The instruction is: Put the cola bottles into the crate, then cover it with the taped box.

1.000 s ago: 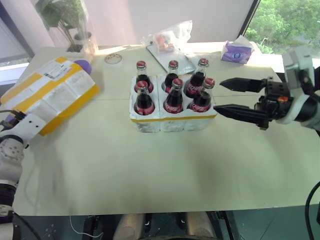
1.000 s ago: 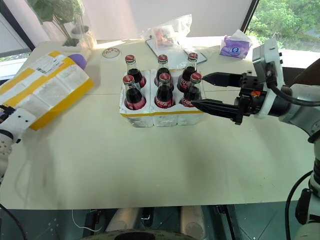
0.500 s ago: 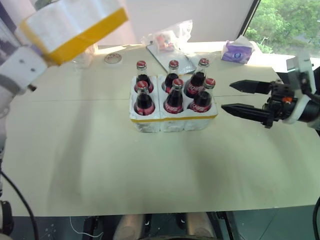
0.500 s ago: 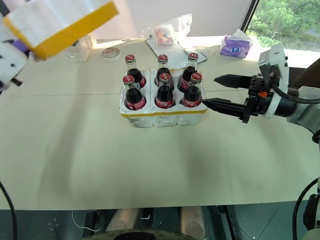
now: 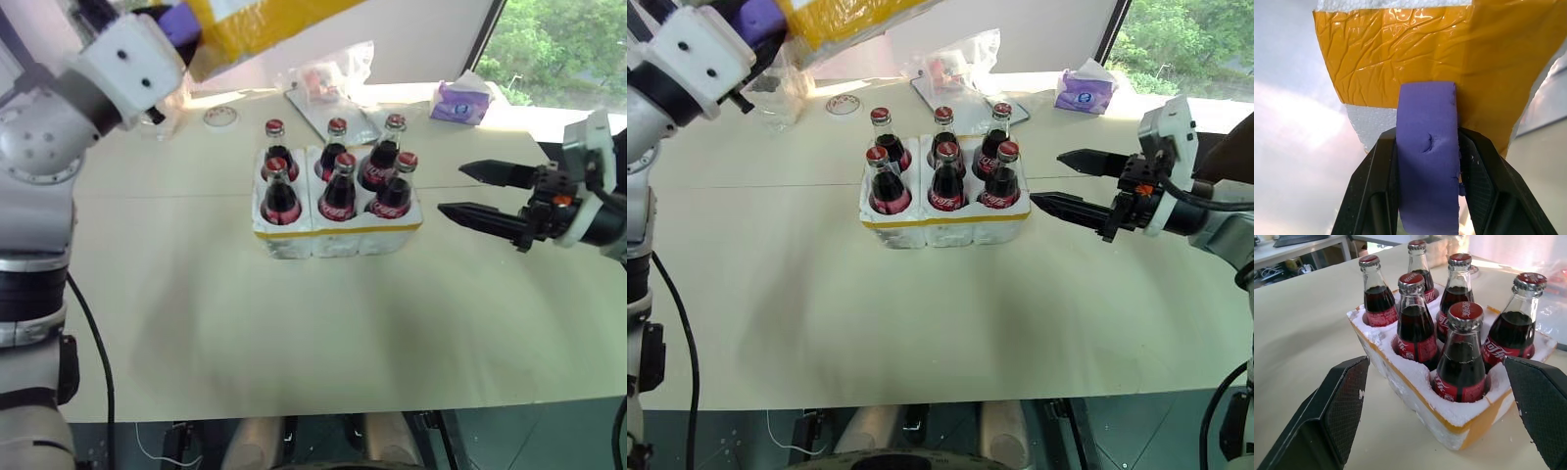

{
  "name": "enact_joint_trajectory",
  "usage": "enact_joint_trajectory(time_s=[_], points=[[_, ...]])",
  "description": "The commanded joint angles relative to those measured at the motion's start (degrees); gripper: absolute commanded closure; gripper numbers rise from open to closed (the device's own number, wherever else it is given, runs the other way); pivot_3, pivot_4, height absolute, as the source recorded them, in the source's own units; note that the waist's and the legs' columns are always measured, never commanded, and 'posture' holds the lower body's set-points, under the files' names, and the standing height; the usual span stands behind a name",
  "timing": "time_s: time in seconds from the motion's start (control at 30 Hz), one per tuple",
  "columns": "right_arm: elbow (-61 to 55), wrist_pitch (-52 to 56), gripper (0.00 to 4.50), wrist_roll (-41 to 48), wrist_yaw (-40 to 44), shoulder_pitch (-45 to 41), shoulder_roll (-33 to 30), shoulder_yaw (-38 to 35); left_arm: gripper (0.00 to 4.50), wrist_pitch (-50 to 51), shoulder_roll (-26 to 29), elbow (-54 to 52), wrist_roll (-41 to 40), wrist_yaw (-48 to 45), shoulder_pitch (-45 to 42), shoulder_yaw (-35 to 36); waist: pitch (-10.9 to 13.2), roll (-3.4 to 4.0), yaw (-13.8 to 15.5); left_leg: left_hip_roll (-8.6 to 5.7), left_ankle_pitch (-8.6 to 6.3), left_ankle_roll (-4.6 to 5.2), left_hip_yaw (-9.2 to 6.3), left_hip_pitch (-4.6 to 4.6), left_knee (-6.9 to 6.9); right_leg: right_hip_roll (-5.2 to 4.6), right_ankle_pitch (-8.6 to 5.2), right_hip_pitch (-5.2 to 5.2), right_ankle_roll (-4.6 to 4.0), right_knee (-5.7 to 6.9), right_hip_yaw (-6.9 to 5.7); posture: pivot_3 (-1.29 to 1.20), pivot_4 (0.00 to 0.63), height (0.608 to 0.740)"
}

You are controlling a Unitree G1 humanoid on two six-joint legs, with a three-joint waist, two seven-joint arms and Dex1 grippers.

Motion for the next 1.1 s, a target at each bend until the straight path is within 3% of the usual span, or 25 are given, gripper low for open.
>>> enact_joint_trajectory(time_s=[0.03, 0.2, 0.43, 0.73, 1.1], points=[[-1.68, -1.18, 0.00, 0.18, -0.34, 0.46, -0.27, -3.02, 2.77, -7.09, 0.92, 1.69, -1.34, -2.24, -2.15, 1.35, 0.00, 0.00, 0.03, 0.00, 0.01, -0.01, 0.00, 0.00, 0.00, 0.02, 0.00, 0.00, 0.00, 0.01, 0.00, 0.00, 0.150, 0.740], [-0.66, -1.31, 0.00, -0.20, 0.23, 1.50, -1.15, -4.08, 2.77, -22.85, 4.03, 8.66, -3.55, -9.54, -2.00, 1.22, 0.00, 0.00, -0.01, 0.00, 0.01, 0.00, 0.02, 0.04, 0.05, 0.04, 0.00, 0.03, 0.01, 0.03, -0.01, 0.00, 0.150, 0.740], [0.85, -2.13, 0.00, -1.68, 0.81, 1.73, -0.77, -3.55, 2.77, -41.45, 4.30, 16.96, -4.94, -16.11, -2.22, -1.23, 0.00, 0.00, 0.09, 0.00, 0.00, 0.01, 0.02, 0.13, 0.12, 0.01, 0.00, 0.17, 0.01, 0.04, 0.00, 0.00, 0.150, 0.740], [0.83, -1.55, 0.00, -1.61, 0.43, 1.10, -0.70, -3.80, 2.77, -63.39, 3.03, 33.97, 3.70, -12.29, -8.90, -4.54, 0.00, 0.00, 0.02, 0.01, -0.09, 0.16, 0.02, 0.12, 0.52, 0.08, 0.04, 0.30, 0.08, 0.18, -0.03, 0.00, 0.150, 0.740], [-0.32, -0.92, 0.00, -0.96, -0.50, 2.69, -1.23, -5.83, 2.77, -69.79, 1.69, 44.79, 7.85, -3.45, -15.49, -4.69, 0.00, 0.00, 0.04, 0.00, -0.18, 0.32, 0.04, 0.11, 0.79, 0.09, 0.14, 0.44, 0.25, 0.14, -0.04, 0.00, 0.150, 0.740]])
